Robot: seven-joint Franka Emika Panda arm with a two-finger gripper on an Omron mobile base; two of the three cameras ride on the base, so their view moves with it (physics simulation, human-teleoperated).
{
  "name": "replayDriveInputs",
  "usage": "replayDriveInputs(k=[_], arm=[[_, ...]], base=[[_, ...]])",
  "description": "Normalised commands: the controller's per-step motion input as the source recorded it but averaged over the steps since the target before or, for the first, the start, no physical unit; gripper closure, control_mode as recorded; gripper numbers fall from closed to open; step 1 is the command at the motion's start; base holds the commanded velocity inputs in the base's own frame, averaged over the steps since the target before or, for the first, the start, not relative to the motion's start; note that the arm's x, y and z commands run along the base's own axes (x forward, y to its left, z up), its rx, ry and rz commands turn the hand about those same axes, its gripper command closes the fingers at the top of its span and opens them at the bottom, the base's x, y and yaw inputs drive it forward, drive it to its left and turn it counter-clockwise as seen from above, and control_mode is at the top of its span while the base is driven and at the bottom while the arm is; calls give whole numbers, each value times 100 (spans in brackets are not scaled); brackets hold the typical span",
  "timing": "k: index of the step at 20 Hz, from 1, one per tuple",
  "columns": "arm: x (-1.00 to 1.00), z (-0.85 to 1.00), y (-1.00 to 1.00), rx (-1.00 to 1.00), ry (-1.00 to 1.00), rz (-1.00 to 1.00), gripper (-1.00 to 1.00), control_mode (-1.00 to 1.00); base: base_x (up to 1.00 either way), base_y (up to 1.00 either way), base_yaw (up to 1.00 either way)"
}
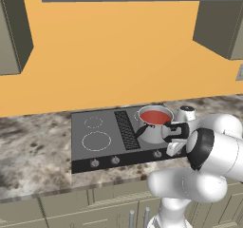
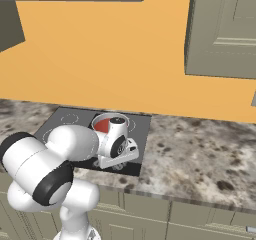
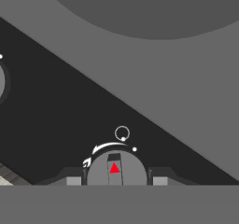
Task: Wait until the marinara sauce is simmered to a deep red color and then turn off the stove.
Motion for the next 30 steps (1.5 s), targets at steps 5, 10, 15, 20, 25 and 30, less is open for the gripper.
replayDriveInputs(k=[5, 10, 15, 20, 25, 30], arm=[[0, 0, 0, 0, 0, 0, 100, -100], [0, 0, 0, 0, 0, 0, 100, -100], [0, 0, 0, 0, 0, 0, 100, -100], [0, 0, 0, 0, 0, 0, 100, -100], [0, 0, 0, 0, 0, 0, 100, -100], [0, 0, 0, 0, 0, 0, 100, -100]], base=[[0, 0, 0], [0, 0, 0], [0, 0, 0], [0, 0, 0], [0, 0, 0], [0, 0, 0]])
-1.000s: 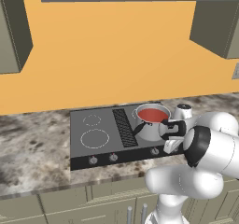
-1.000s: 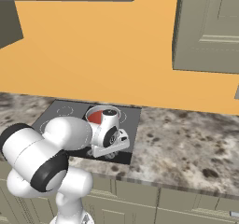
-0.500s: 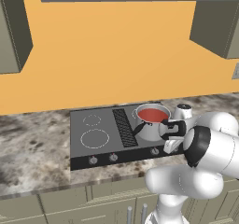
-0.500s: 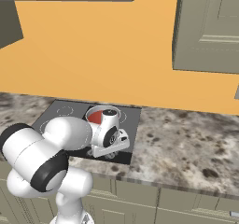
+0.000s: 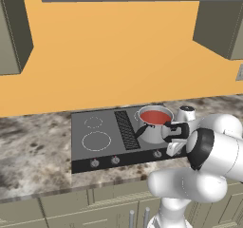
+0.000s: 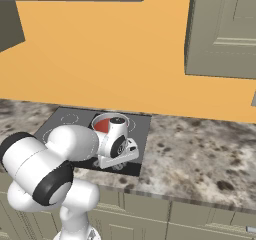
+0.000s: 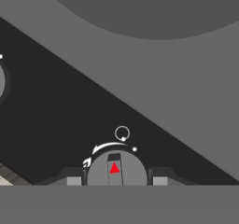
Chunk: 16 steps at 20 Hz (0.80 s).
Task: Wait until the marinara sauce is simmered to a deep red color and then turn off the stove.
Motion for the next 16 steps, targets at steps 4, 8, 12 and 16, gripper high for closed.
replayDriveInputs(k=[4, 8, 12, 16], arm=[[0, 0, 0, 0, 0, 0, 100, -100], [0, 0, 0, 0, 0, 0, 100, -100], [0, 0, 0, 0, 0, 0, 100, -100], [0, 0, 0, 0, 0, 0, 100, -100]], base=[[0, 0, 0], [0, 0, 0], [0, 0, 0], [0, 0, 0]])
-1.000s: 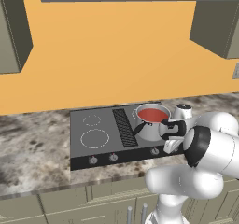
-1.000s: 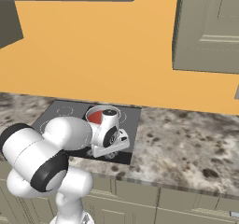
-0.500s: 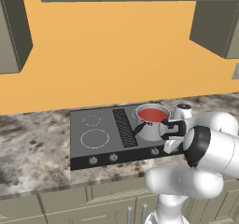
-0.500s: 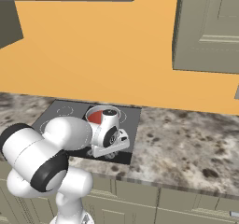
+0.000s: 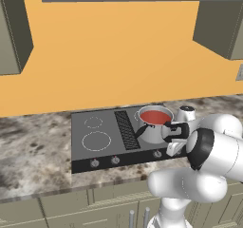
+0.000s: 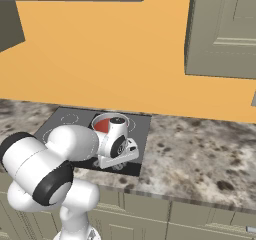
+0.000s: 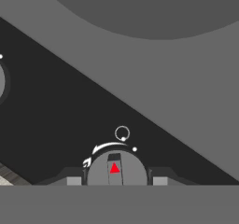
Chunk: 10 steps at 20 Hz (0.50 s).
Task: Wait until the marinara sauce is simmered to a deep red color and then turn off the stove.
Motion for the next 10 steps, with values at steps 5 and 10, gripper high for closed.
replayDriveInputs(k=[5, 10], arm=[[0, 0, 0, 0, 0, 0, 100, -100], [0, 0, 0, 0, 0, 0, 100, -100]], base=[[0, 0, 0], [0, 0, 0]])
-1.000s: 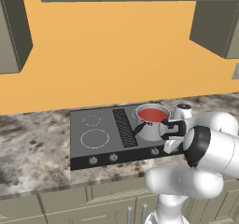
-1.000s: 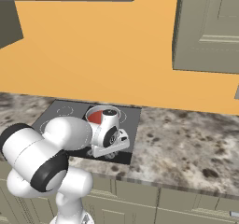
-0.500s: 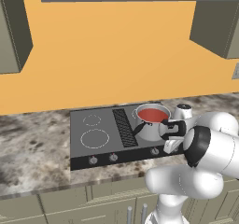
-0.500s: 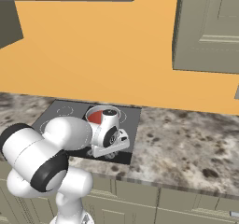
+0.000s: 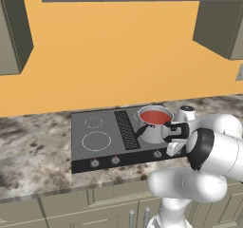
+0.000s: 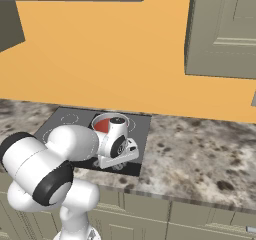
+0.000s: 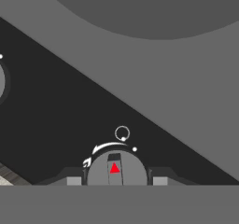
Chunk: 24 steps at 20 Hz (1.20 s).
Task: Wait until the marinara sauce is simmered to a deep red color and then turn off the stove.
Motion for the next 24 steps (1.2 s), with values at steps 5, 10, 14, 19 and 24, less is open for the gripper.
replayDriveInputs(k=[5, 10, 14, 19, 24], arm=[[0, 0, 0, 0, 0, 0, 100, -100], [0, 0, 0, 0, 0, 0, 100, -100], [0, 0, 0, 0, 0, 0, 100, -100], [0, 0, 0, 0, 0, 0, 100, -100], [0, 0, 0, 0, 0, 0, 100, -100]], base=[[0, 0, 0], [0, 0, 0], [0, 0, 0], [0, 0, 0], [0, 0, 0]])
